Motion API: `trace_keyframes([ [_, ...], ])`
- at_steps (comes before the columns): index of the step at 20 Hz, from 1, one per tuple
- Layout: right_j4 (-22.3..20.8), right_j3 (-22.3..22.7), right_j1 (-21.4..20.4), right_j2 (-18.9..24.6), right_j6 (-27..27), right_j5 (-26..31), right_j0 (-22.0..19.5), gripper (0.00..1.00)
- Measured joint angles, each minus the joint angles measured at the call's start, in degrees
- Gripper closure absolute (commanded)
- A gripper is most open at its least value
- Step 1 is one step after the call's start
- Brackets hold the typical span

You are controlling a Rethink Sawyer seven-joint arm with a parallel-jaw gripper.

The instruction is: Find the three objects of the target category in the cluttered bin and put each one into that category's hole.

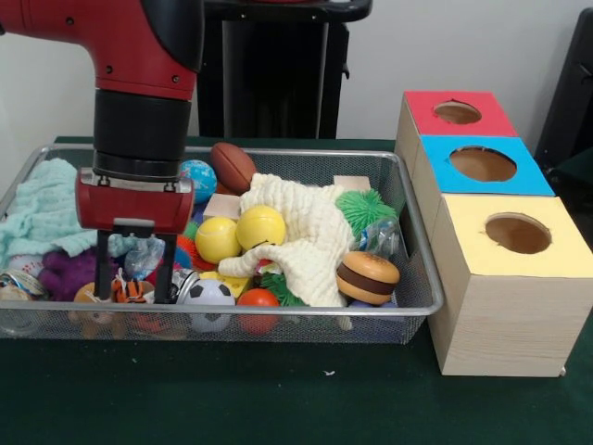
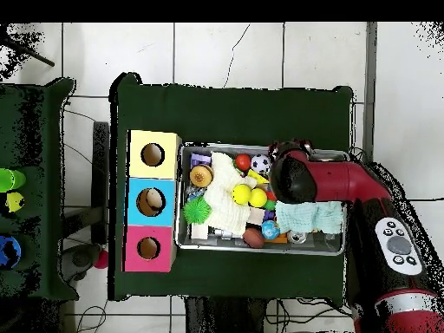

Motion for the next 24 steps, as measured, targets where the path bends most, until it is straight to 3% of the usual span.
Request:
trace_keyframes([
  [13, -5.7, 0.0, 0.0, -0.2, 0.0, 0.1, -0.1, 0.0],
  [24, -7.5, 0.0, 0.1, -0.2, 0.0, 0.1, -0.1, 0.0],
])
